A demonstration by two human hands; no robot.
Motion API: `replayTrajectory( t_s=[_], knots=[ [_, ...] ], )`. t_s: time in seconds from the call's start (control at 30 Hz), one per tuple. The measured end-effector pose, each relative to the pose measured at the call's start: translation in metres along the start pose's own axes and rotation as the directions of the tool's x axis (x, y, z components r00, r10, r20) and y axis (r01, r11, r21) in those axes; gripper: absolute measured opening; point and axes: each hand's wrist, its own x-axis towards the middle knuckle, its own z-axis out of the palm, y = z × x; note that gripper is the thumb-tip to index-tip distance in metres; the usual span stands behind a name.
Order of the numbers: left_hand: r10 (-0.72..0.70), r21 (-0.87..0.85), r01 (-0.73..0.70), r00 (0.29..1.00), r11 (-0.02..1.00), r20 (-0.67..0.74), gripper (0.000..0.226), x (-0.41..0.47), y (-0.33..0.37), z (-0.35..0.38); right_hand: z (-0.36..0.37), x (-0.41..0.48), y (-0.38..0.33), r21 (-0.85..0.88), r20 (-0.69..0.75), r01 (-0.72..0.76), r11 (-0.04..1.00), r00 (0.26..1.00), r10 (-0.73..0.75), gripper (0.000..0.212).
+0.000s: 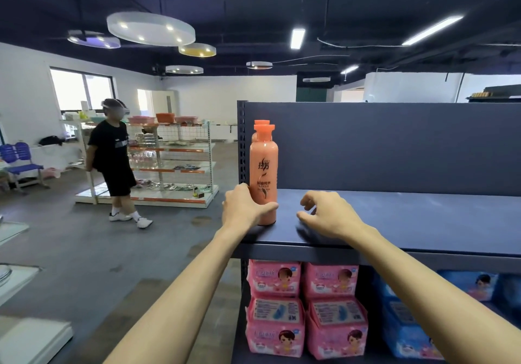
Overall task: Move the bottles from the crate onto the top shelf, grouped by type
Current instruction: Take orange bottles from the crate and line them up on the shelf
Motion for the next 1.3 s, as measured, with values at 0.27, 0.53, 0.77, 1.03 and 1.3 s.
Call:
replayTrajectory(
  t_s=[0.27,0.53,0.77,1.03,1.3],
  knots=[
    [-0.017,-0.014,0.017,1.000,1.000,0.025,0.066,0.026,-0.008,0.010,0.012,0.032,-0.007,-0.043,-0.027,-0.007,0.999,1.000,0.006,0.035],
    [0.001,-0.014,-0.001,1.000,1.000,0.030,0.064,0.051,-0.014,0.020,0.040,0.052,-0.014,-0.076,-0.102,-0.075,0.994,0.992,0.067,0.035],
    [0.009,-0.042,-0.008,0.999,0.999,0.032,0.059,0.085,-0.022,0.036,0.053,0.098,-0.025,-0.108,-0.272,-0.204,0.973,0.948,0.168,0.020],
    [0.023,-0.044,-0.022,0.999,0.999,0.037,0.054,0.104,-0.035,0.049,0.076,0.120,-0.012,-0.143,-0.212,-0.141,0.980,0.971,0.109,0.020],
    [0.044,-0.024,-0.043,0.999,0.999,0.023,0.057,0.104,-0.035,0.050,0.078,0.122,-0.008,-0.096,-0.206,-0.162,0.982,0.968,0.140,0.023]
  ],
)
